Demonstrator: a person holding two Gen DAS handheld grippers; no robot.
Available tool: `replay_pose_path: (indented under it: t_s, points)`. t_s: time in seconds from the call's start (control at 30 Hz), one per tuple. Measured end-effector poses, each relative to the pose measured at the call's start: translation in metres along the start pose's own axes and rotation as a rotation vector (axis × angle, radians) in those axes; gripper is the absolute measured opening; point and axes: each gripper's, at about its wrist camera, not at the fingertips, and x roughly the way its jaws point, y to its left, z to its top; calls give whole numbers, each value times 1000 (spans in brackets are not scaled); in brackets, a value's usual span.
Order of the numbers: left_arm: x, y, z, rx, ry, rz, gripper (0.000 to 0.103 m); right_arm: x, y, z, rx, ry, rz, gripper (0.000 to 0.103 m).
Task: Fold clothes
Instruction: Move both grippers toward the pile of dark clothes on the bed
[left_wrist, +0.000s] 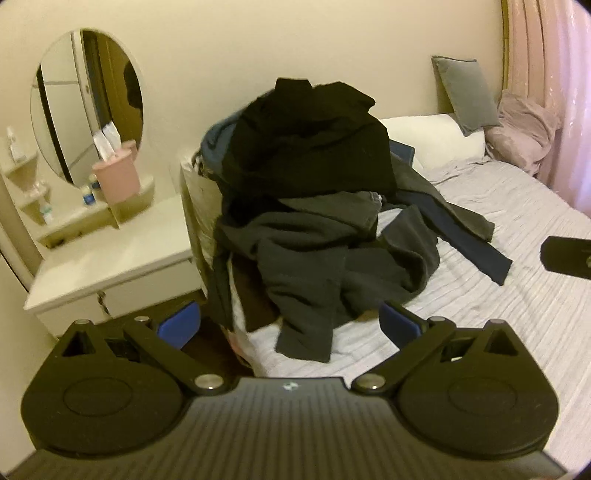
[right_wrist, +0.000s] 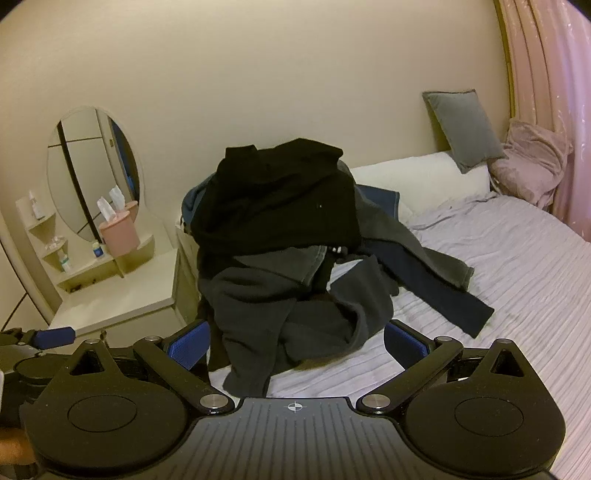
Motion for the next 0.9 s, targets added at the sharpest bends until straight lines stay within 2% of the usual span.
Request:
replay_pose_path:
  t_s: [0.13,0.2,0.37,0.57,0.9]
  points:
    - [16,13,0,-17,26,-55,102,1,2,0,9,14,-18,103]
    - [24,20,0,-26,39,-82,102,20,6,5,19,77,-41,103]
    - [44,36,-1,-47,72,-151,102,51,24,1,34,88,-70,103]
    - [65,56,6,-45,69,-143,102,87,36,1,43,128,-87,103]
    - [63,65,15,-6,35,-168,102,99,36,8,27,158,-110,103]
